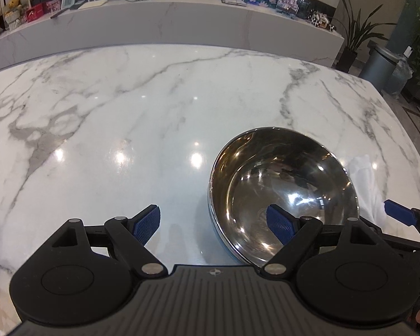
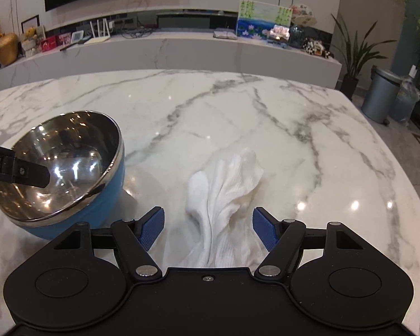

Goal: Clean bowl
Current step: 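Grasp the white cloth with the right gripper while the left gripper approaches the bowl rim, then grip the bowl rim with the left gripper and tilt it toward the right gripper, then wipe the bowl interior with the cloth in the right gripper while the left gripper holds the bowl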

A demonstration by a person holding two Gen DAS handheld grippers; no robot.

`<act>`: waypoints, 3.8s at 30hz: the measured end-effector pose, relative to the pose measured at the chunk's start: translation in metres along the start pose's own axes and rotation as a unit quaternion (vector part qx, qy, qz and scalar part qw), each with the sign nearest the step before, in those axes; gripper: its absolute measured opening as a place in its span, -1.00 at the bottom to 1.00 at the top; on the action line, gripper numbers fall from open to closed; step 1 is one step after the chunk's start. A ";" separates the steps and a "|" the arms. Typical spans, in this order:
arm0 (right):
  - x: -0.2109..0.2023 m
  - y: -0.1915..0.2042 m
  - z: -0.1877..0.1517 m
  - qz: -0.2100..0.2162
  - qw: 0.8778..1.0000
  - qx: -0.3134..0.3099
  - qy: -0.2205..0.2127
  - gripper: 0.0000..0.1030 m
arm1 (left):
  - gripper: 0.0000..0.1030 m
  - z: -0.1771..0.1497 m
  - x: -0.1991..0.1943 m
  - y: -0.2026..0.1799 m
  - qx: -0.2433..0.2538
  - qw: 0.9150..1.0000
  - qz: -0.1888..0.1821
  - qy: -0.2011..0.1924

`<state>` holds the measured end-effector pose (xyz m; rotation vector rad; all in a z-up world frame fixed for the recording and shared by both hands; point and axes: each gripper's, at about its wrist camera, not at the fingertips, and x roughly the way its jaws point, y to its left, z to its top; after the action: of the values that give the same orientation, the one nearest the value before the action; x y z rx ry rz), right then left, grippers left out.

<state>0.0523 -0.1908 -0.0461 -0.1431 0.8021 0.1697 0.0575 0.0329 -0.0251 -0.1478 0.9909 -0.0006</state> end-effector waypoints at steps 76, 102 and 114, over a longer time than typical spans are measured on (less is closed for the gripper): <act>-0.040 0.054 0.001 0.065 0.988 -0.132 -0.037 -0.63 | -0.48 -0.006 -0.001 -0.023 0.030 0.997 -0.072 0.008; -0.035 0.057 -0.006 0.190 0.978 -0.051 0.064 -0.63 | -0.61 -0.005 0.003 -0.022 0.027 0.996 -0.082 0.030; -0.053 0.067 -0.014 0.086 0.985 -0.147 0.025 -0.64 | -0.64 -0.006 0.002 -0.024 0.037 0.996 -0.076 0.027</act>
<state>-0.0072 -0.1330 -0.0218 -0.3580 0.8367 0.4505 0.0554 0.0078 -0.0271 -0.1566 1.0306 -0.1814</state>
